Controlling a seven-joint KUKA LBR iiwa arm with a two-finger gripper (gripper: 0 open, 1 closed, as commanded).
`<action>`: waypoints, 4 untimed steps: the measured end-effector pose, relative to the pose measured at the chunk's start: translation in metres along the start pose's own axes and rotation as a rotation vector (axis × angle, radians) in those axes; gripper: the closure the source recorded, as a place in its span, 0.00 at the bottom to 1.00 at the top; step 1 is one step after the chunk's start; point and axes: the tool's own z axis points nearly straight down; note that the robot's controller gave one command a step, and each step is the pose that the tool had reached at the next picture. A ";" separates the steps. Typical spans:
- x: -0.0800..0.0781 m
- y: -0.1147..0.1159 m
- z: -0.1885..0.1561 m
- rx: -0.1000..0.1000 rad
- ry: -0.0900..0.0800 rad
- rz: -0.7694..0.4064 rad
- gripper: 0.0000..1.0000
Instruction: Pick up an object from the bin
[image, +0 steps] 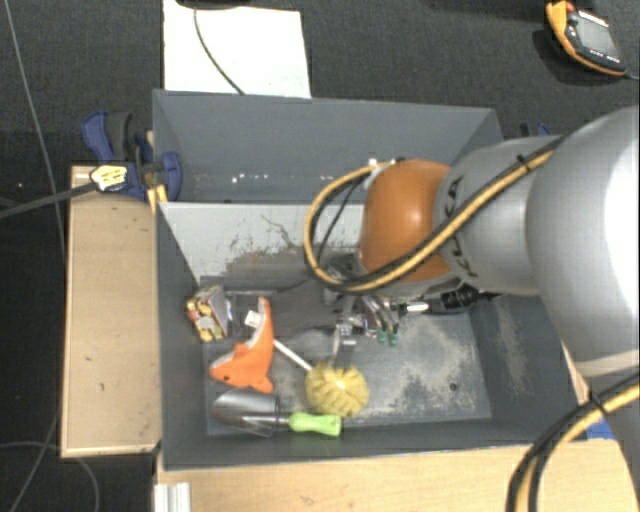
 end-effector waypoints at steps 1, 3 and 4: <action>-0.027 -0.034 0.027 -0.008 -0.002 0.050 0.00; -0.034 -0.045 0.028 -0.014 -0.002 0.064 1.00; -0.033 -0.044 0.023 -0.014 0.000 0.062 1.00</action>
Offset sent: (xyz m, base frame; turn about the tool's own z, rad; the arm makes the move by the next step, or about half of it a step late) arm 0.0296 -0.0562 -0.0314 0.0692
